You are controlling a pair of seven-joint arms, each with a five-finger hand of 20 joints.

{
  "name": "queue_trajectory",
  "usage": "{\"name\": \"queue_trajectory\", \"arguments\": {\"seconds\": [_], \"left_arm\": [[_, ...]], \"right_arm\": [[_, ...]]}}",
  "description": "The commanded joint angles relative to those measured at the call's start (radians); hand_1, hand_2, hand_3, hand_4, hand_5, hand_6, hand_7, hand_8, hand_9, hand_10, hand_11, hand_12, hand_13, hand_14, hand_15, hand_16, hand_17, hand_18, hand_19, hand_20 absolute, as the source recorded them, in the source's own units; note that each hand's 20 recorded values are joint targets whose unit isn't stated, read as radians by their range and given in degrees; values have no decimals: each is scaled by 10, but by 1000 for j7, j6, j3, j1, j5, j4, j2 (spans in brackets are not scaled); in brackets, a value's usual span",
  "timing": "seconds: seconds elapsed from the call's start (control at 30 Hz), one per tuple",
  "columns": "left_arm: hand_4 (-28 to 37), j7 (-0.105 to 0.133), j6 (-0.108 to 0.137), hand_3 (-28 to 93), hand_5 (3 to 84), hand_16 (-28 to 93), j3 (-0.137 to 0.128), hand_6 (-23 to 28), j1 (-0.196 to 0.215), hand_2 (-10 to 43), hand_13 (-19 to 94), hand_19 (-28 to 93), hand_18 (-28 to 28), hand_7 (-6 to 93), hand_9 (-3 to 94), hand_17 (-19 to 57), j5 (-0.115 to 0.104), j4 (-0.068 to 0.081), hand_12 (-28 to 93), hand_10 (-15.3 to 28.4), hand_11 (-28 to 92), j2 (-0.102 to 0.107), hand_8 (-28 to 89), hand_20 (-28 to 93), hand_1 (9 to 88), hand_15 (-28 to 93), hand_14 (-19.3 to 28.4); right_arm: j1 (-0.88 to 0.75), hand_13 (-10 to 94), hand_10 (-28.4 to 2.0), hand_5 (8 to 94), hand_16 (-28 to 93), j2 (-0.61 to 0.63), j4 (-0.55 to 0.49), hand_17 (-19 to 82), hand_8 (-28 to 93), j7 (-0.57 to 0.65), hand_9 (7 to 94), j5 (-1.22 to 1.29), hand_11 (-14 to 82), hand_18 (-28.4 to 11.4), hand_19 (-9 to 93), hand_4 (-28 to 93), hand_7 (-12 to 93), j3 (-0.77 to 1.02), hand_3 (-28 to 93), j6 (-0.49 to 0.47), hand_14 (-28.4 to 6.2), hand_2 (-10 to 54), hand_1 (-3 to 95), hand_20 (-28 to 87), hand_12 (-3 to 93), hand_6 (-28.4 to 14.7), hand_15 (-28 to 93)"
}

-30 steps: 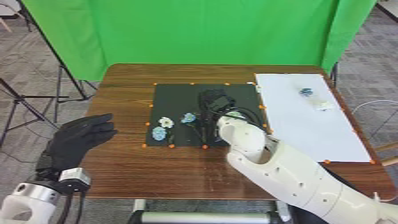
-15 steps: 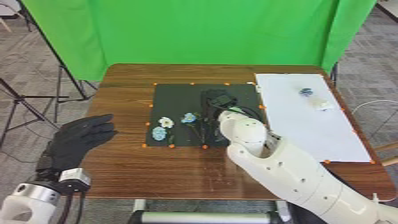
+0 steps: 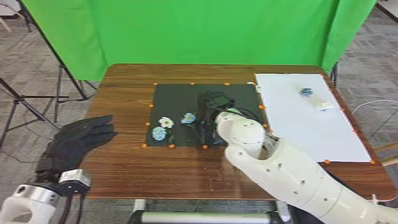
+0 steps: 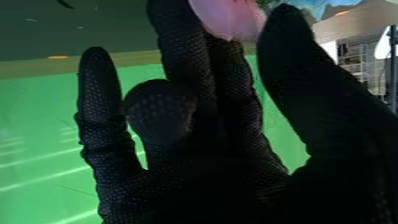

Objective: Arrange flowers

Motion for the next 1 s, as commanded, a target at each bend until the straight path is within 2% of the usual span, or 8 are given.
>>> {"name": "queue_trajectory", "arguments": {"seconds": [0.03, 0.3, 0.57, 0.63, 0.67, 0.7, 0.83, 1.0], "left_arm": [[-157, -13, 0, 832, 459, -142, -7, 131, 28, 38, 288, 588, 228, 194, 411, -88, 4, -9, 109, 228, 366, -20, -105, 107, 276, 644, 284], [-157, -8, 6, 832, 459, -143, -12, 132, 46, 38, 288, 588, 228, 193, 411, -88, 5, -16, 109, 228, 366, -24, -105, 106, 276, 645, 284], [-157, 37, 35, 832, 459, -143, -6, 131, 96, 38, 288, 588, 228, 194, 411, -88, -8, -28, 109, 228, 365, -20, -104, 106, 276, 645, 284], [-157, 42, 37, 832, 459, -143, -15, 131, 118, 38, 288, 588, 228, 193, 411, -88, -10, -35, 109, 229, 366, -31, -105, 106, 276, 644, 284], [-157, 61, 47, 832, 459, -143, -18, 131, 139, 38, 288, 588, 228, 193, 410, -88, -20, -40, 110, 228, 366, -24, -105, 106, 276, 645, 284], [-157, 54, 50, 834, 459, -143, -16, 131, 134, 37, 288, 588, 228, 193, 411, -88, -15, -39, 109, 229, 366, -26, -105, 106, 275, 645, 284], [-158, 88, 61, 833, 459, -143, -5, 131, 149, 37, 286, 588, 228, 194, 410, -88, -26, -38, 110, 228, 366, -7, -104, 106, 275, 645, 284], [-158, 99, 70, 832, 459, -143, 3, 131, 154, 38, 285, 588, 228, 194, 410, -88, -32, -40, 110, 228, 366, 5, -104, 106, 276, 644, 284]], "right_arm": [[5, 733, -142, 668, 200, 11, -43, 256, -137, 11, 722, -11, 292, -209, 803, -270, 212, 12, 861, -15, -66, -83, 329, 171, 183, -26, 806], [21, 715, -150, 655, 194, 21, -65, 249, -130, -6, 701, -6, 288, -214, 800, -265, 197, 20, 860, -15, -75, -76, 320, 165, 181, -36, 805], [64, 686, -162, 618, 182, 154, -144, 247, -126, -41, 657, 119, 255, -218, 796, -262, 182, 46, 855, -14, -83, -55, 297, 153, 169, -43, 802], [58, 688, -161, 611, 179, 179, -139, 251, -123, -83, 643, 170, 246, -210, 791, -257, 189, 89, 867, 7, -76, -38, 296, 147, 167, -42, 814], [58, 697, -155, 619, 180, 182, -138, 256, -123, -82, 650, 209, 250, -205, 791, -253, 199, 115, 875, -10, -70, -28, 300, 145, 169, -40, 824], [64, 702, -151, 623, 180, 192, -137, 262, -125, -77, 657, 250, 256, -201, 791, -251, 205, 134, 880, -29, -65, -22, 304, 144, 170, -38, 830], [71, 697, -149, 611, 180, 271, -135, 258, -132, -111, 648, 223, 256, -199, 789, -252, 205, 161, 879, -27, -65, -21, 304, 142, 170, -41, 833], [41, 679, -150, 578, 179, 358, -98, 244, -132, -167, 618, 197, 247, -194, 774, -261, 202, 208, 880, -19, -66, -24, 300, 137, 167, -39, 832]]}}
